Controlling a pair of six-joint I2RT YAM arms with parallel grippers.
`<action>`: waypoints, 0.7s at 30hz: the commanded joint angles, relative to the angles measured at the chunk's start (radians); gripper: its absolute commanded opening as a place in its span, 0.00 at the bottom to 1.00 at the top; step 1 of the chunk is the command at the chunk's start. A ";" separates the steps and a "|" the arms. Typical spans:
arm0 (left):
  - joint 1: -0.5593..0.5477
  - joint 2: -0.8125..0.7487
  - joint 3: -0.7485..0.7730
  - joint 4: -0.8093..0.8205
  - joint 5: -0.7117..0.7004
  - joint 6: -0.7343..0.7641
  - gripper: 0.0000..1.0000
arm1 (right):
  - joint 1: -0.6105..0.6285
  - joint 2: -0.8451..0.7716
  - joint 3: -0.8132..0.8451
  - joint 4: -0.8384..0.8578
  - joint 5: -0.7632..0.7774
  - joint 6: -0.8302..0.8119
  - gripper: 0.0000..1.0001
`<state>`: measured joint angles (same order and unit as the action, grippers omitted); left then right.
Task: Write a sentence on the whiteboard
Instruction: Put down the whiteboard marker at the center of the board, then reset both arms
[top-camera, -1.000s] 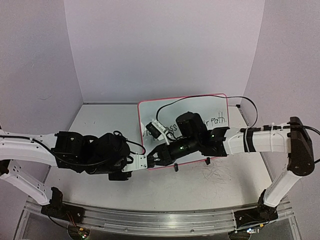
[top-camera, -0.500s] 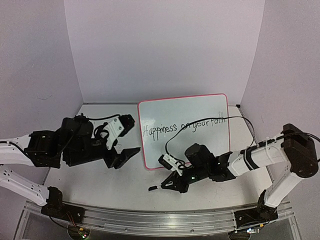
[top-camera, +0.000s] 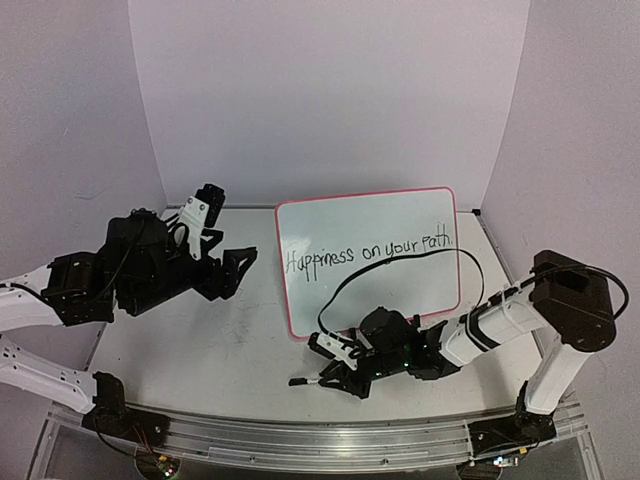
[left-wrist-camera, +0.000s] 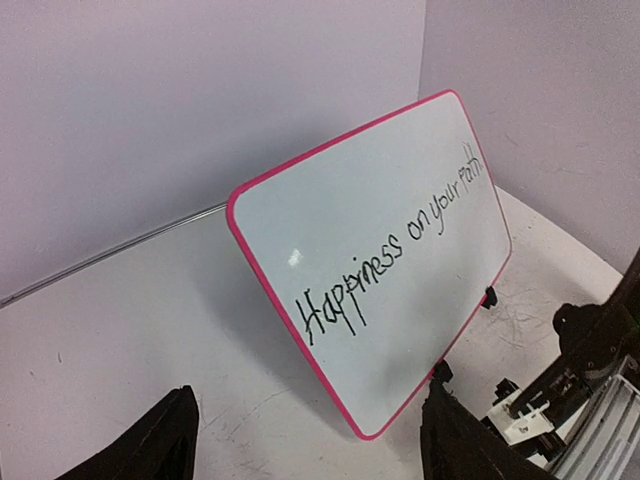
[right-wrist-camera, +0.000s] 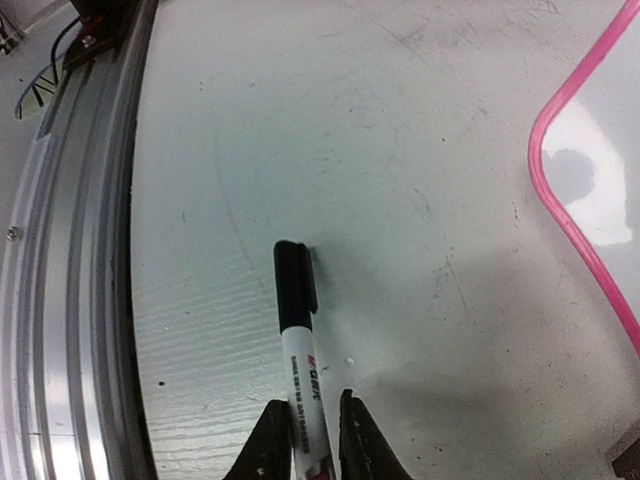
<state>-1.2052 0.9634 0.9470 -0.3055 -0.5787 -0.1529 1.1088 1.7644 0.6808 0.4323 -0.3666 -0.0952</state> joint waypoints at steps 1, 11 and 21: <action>0.022 -0.012 0.058 0.012 -0.110 -0.037 0.77 | 0.004 0.018 -0.008 0.039 0.068 -0.064 0.21; 0.074 -0.015 0.137 -0.027 -0.123 -0.056 0.82 | 0.011 -0.387 0.011 -0.152 0.329 0.104 0.55; 0.090 0.011 0.349 0.049 -0.078 0.030 0.93 | 0.007 -0.873 0.358 -0.644 1.003 0.217 0.98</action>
<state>-1.1198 0.9678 1.1614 -0.3358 -0.6724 -0.1870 1.1178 1.0300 0.9010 -0.0258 0.3336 0.0866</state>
